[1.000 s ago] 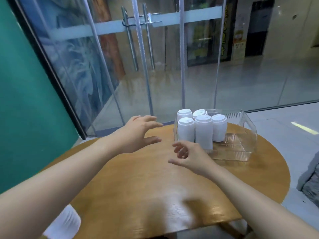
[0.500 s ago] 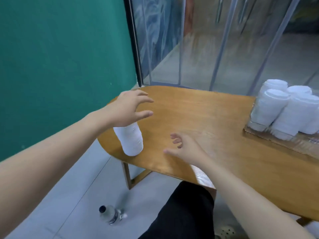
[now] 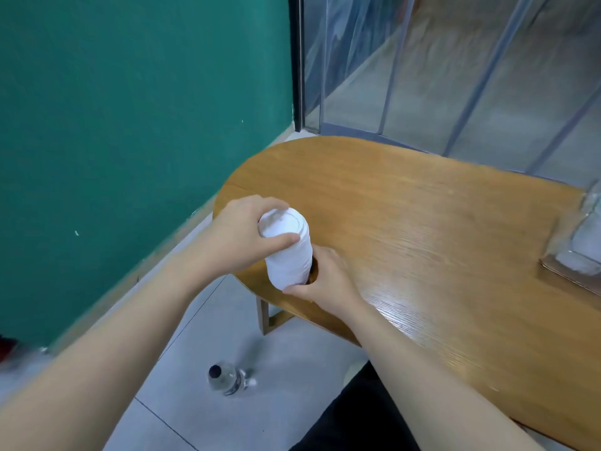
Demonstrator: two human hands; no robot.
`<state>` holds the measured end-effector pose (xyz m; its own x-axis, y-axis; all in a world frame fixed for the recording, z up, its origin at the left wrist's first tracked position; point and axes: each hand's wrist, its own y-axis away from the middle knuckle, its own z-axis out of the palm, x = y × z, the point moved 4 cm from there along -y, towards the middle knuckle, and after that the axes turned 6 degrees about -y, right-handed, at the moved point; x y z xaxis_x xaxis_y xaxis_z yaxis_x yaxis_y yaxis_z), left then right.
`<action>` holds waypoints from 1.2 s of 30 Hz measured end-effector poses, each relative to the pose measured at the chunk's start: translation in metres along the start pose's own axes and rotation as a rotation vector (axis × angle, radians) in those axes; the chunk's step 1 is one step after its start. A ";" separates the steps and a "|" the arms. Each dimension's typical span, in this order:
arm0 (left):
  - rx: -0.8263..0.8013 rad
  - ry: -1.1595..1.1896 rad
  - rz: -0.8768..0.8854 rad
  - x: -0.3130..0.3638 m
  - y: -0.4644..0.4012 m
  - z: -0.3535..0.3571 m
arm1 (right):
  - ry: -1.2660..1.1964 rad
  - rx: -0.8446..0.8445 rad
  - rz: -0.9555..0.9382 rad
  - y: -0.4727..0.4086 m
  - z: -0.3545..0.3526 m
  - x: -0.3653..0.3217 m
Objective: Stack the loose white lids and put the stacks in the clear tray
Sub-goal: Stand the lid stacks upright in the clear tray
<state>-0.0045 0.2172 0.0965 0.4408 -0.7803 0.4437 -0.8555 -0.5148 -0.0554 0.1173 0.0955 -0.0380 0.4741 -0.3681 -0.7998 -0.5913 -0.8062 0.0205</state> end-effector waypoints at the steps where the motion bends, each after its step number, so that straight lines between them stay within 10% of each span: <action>1: -0.013 0.013 -0.007 -0.003 -0.001 0.002 | -0.007 -0.004 -0.009 0.000 0.001 0.000; 20: -0.105 0.145 0.143 0.062 -0.024 0.012 | -0.226 0.057 0.001 0.045 -0.068 0.022; 36: -0.292 0.193 0.806 0.414 -0.046 0.073 | -0.040 0.868 0.065 0.230 -0.331 0.120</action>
<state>0.2372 -0.1085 0.2174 -0.3586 -0.7799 0.5130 -0.9335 0.2994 -0.1974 0.2537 -0.2873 0.0696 0.4083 -0.3717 -0.8337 -0.9125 -0.1399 -0.3845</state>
